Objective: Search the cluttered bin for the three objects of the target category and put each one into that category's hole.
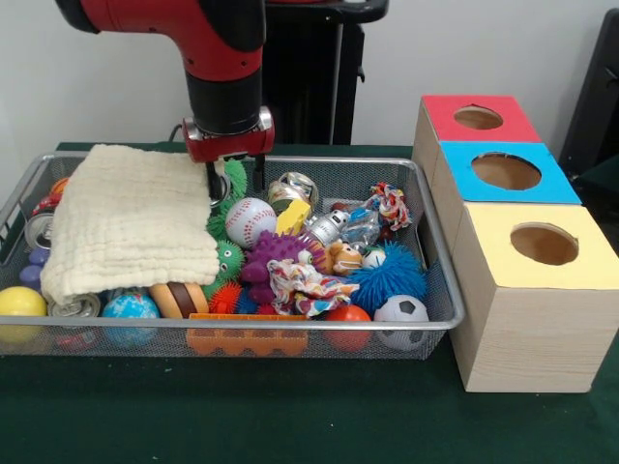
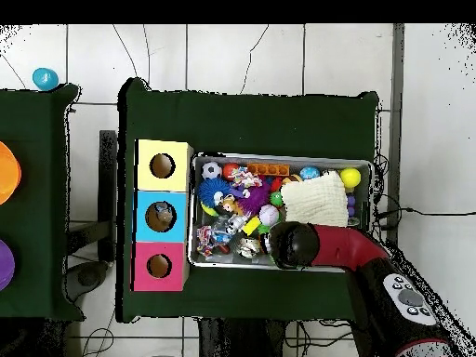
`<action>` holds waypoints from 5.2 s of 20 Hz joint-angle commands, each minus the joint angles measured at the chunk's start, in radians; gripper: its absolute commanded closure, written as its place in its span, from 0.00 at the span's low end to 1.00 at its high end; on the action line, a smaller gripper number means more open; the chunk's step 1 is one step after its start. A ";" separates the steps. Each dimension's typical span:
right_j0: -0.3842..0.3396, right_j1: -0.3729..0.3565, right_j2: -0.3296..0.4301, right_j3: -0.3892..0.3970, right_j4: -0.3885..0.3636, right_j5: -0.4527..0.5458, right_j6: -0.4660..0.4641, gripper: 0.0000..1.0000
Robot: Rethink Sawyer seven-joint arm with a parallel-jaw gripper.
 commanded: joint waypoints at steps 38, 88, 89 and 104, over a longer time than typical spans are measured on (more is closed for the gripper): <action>0.183 -0.482 -0.075 0.514 0.387 -0.306 0.346 0.00; 0.361 0.230 -0.205 0.469 0.405 -1.226 0.515 0.00; 0.361 0.251 -0.207 0.465 0.401 -1.248 0.522 0.00; 0.363 0.402 -0.154 0.405 0.440 -1.382 0.572 0.00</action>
